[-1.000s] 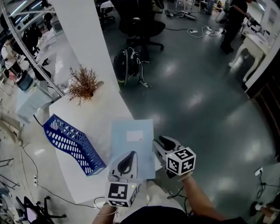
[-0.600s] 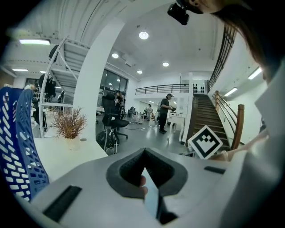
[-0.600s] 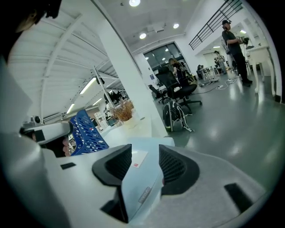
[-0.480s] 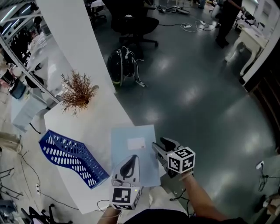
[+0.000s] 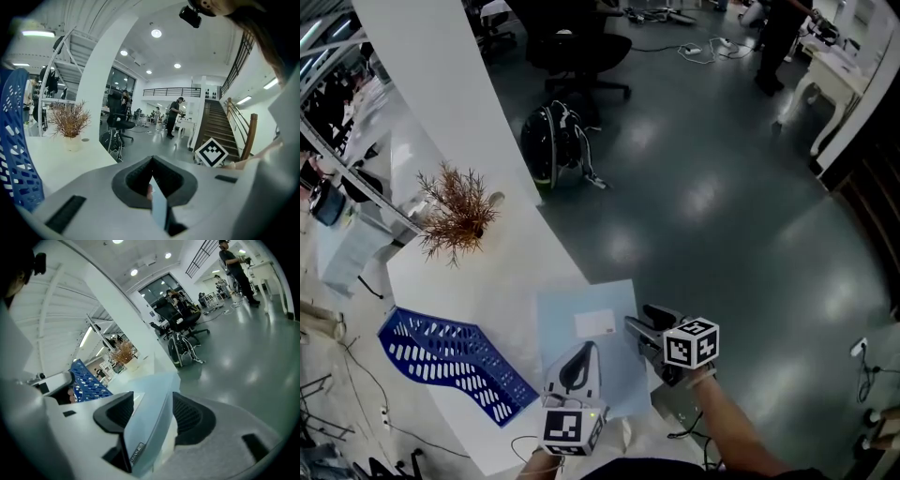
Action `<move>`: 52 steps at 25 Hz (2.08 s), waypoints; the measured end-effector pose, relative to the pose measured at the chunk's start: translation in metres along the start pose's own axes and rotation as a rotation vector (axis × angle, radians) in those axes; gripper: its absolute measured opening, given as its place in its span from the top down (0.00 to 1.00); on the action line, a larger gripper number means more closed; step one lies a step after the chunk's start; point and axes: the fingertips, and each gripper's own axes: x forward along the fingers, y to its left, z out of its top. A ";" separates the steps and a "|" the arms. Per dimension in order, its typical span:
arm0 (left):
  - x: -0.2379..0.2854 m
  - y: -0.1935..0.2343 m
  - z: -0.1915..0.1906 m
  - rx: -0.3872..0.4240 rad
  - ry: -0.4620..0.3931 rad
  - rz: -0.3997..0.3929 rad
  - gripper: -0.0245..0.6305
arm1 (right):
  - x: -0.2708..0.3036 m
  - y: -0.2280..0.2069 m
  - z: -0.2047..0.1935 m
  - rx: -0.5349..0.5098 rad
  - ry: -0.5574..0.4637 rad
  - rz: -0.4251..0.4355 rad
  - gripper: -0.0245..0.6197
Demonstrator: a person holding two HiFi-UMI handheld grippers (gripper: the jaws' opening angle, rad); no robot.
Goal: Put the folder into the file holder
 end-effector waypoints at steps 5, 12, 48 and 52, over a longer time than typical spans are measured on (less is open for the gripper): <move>0.011 0.005 -0.006 -0.012 0.009 -0.005 0.96 | 0.009 -0.010 -0.006 0.083 0.020 0.050 0.57; 0.023 0.012 -0.021 -0.019 0.049 -0.015 0.96 | 0.023 -0.013 -0.014 0.194 0.026 0.125 0.52; 0.030 0.022 -0.067 -0.114 0.159 -0.017 0.96 | 0.032 -0.009 -0.024 0.550 0.060 0.364 0.66; 0.026 0.019 -0.063 -0.115 0.149 -0.010 0.96 | 0.023 -0.009 -0.018 0.606 0.033 0.367 0.69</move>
